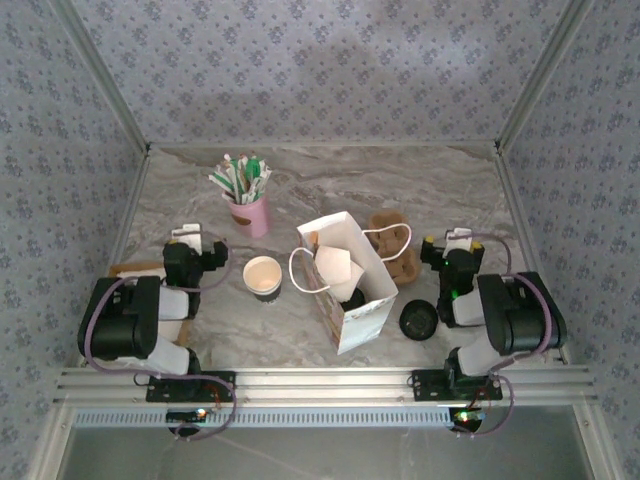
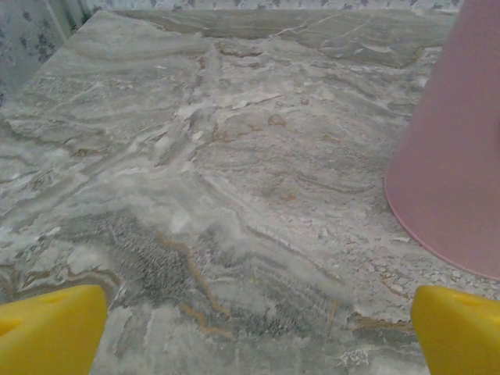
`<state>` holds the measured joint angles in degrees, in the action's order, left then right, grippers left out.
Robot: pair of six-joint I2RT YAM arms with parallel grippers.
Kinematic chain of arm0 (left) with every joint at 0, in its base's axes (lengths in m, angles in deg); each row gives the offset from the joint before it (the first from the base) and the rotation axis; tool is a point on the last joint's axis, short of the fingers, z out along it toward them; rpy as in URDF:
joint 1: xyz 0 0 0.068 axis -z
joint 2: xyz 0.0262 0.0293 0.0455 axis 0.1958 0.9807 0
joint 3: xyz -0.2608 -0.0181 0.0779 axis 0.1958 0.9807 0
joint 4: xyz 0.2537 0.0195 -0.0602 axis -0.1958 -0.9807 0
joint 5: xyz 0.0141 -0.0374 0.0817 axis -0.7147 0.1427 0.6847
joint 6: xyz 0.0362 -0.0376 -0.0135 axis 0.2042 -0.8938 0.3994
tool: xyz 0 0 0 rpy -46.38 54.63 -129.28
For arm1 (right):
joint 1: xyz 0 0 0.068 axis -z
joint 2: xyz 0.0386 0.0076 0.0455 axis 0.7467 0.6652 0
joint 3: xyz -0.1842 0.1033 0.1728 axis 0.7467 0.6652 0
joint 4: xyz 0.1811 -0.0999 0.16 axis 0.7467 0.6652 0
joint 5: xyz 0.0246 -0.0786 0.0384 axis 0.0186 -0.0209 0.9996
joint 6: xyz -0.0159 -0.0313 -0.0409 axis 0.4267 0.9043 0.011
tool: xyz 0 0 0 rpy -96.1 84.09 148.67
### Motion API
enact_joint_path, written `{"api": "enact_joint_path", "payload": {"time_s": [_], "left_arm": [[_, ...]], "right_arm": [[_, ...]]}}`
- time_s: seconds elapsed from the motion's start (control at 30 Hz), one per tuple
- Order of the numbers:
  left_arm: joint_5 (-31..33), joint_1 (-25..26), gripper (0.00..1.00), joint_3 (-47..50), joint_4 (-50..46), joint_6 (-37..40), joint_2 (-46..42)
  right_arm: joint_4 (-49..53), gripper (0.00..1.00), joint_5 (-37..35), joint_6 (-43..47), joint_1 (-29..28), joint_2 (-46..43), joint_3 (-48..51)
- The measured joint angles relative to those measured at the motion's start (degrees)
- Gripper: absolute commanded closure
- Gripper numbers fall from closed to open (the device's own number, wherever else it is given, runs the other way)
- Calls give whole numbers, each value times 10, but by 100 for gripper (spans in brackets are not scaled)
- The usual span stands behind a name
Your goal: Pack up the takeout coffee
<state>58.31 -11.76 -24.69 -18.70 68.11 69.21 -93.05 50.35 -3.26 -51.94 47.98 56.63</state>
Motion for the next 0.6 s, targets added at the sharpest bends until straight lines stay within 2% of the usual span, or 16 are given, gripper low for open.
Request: {"api": "enact_joint_path", "payload": {"time_s": [0.2, 0.3, 0.6], "left_arm": [[-6, -2, 0, -70, -51, 1, 11], [-1, -8, 1, -87, -60, -3, 12], [4, -9, 1, -88, -84, -3, 12]], "right_arm": [[67, 0, 11, 8, 3, 1, -67], [99, 0, 27, 0, 23, -2, -102], [140, 0, 35, -7, 36, -5, -105]]}}
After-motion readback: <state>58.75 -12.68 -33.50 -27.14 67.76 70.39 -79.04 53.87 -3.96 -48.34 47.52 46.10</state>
